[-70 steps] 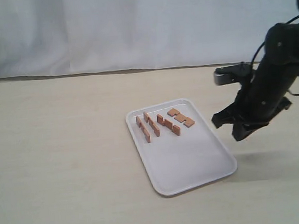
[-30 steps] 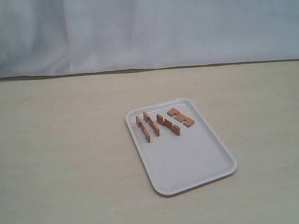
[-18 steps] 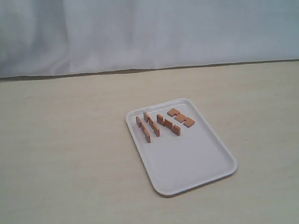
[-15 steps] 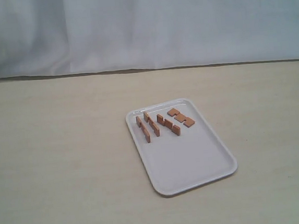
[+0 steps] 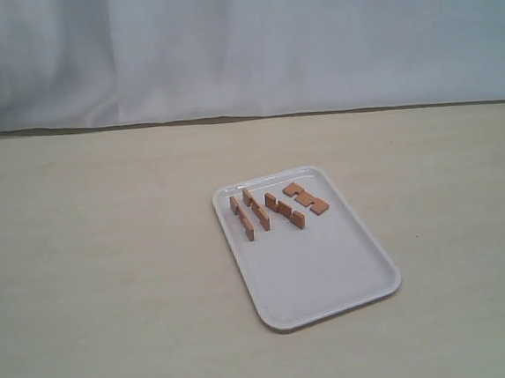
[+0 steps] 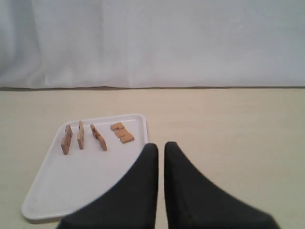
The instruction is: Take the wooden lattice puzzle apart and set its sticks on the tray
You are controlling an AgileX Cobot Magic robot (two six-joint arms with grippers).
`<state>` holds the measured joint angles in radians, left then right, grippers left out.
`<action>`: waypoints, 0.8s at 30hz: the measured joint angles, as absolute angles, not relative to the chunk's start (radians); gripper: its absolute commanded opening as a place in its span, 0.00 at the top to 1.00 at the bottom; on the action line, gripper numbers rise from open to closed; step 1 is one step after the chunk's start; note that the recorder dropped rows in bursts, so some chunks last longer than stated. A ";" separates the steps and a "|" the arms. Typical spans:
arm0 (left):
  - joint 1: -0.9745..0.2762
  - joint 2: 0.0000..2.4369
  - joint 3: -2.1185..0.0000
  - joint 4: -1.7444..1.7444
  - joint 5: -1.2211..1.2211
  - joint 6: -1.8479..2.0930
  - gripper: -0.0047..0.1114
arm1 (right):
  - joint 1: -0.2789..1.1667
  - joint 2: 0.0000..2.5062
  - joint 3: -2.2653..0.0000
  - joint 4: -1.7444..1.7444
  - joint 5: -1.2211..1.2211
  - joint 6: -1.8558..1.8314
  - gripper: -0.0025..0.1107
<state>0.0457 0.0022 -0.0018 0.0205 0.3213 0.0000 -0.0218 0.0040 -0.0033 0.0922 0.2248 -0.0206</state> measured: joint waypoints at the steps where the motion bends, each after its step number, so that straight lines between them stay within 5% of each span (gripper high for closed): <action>1: 0.046 0.002 -0.002 0.021 0.321 0.000 0.96 | -0.022 0.004 -0.003 0.092 0.242 -0.021 0.94; 24: 0.046 0.002 -0.002 0.021 0.321 0.000 0.96 | -0.022 0.004 -0.003 0.096 0.277 -0.021 0.94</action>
